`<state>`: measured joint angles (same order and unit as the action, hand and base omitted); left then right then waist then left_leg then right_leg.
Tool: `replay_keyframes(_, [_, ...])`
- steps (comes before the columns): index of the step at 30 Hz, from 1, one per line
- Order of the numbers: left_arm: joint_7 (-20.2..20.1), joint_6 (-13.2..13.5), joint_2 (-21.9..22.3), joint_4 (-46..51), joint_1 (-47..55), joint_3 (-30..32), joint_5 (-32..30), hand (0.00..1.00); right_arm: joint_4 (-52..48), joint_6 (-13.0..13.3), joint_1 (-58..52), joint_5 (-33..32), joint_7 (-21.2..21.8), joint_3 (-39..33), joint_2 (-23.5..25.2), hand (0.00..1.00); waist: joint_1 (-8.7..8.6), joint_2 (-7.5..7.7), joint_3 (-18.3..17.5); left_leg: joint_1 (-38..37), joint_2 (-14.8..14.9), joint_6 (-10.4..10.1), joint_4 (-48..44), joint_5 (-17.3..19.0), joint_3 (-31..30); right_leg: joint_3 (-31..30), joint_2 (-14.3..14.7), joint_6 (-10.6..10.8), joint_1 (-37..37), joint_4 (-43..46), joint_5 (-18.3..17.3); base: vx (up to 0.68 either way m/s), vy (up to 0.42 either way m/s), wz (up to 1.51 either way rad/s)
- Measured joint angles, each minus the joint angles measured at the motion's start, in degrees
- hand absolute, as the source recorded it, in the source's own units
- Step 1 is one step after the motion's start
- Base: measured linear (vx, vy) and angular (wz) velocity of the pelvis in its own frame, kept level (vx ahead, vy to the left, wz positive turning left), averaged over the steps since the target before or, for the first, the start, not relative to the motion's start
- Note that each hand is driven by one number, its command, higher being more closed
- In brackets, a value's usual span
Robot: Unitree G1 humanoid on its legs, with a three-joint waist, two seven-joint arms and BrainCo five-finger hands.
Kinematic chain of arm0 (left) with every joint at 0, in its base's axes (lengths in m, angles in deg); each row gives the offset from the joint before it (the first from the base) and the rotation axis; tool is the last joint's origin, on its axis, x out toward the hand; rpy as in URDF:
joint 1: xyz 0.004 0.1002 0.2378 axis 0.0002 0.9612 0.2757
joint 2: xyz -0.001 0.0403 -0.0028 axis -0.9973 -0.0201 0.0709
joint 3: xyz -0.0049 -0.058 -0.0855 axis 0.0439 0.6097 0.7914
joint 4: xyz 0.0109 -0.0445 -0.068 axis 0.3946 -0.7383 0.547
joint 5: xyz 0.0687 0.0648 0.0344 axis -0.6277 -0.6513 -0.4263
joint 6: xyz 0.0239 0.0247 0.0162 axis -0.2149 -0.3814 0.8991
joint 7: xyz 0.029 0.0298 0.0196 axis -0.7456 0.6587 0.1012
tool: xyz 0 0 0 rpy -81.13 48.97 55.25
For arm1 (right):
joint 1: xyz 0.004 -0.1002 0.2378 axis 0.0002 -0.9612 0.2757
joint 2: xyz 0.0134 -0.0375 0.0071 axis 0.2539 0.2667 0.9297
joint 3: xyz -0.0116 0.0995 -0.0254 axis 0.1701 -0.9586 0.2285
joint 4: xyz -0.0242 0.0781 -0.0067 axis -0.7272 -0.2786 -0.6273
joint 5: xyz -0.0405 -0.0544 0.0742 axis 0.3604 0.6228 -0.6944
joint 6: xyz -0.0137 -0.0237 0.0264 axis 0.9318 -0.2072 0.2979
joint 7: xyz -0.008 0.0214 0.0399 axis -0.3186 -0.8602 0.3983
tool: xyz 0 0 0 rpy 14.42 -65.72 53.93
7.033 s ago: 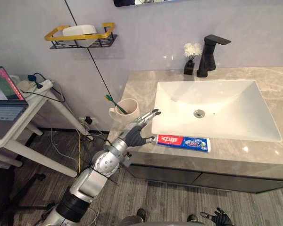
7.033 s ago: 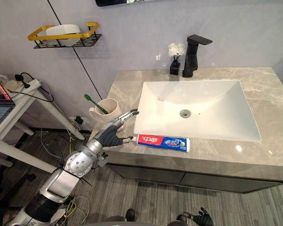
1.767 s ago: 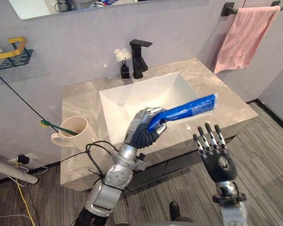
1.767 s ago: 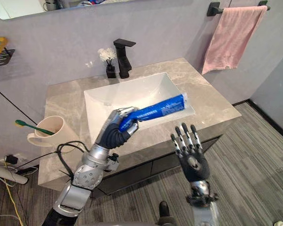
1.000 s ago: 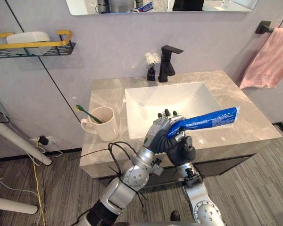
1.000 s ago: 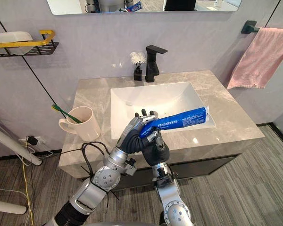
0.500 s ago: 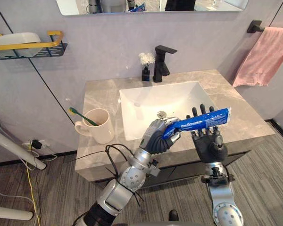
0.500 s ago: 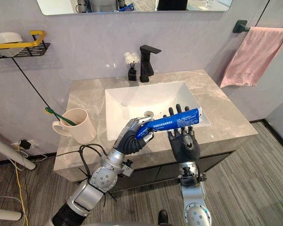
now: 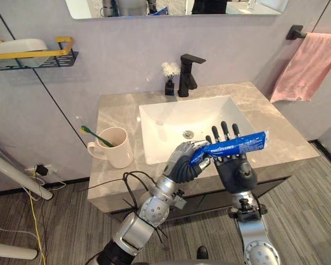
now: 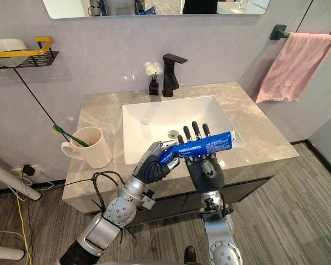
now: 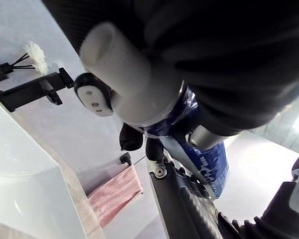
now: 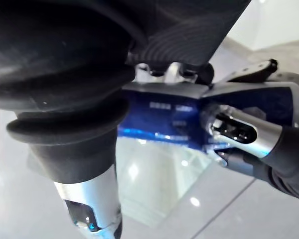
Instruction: Organize washtable
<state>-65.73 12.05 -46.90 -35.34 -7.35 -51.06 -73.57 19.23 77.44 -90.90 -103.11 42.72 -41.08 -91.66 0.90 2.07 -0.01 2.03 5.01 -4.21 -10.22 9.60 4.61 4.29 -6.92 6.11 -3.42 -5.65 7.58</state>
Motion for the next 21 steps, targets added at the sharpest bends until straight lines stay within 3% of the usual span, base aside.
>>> replay_keyframes(21, [1.2, 0.3, 0.0, -0.8, 0.0, 0.3, 0.0, 1.0, 0.9, 1.4, 2.3, -0.5, -1.4, 0.8, -0.9, 0.0, -0.09, 1.57, -0.8, 0.5, 0.0, 0.0, -0.4, 0.0, -0.8, 0.8, -0.1, 0.0, 0.2, 0.0, 0.0, 0.0, 0.0, 0.01])
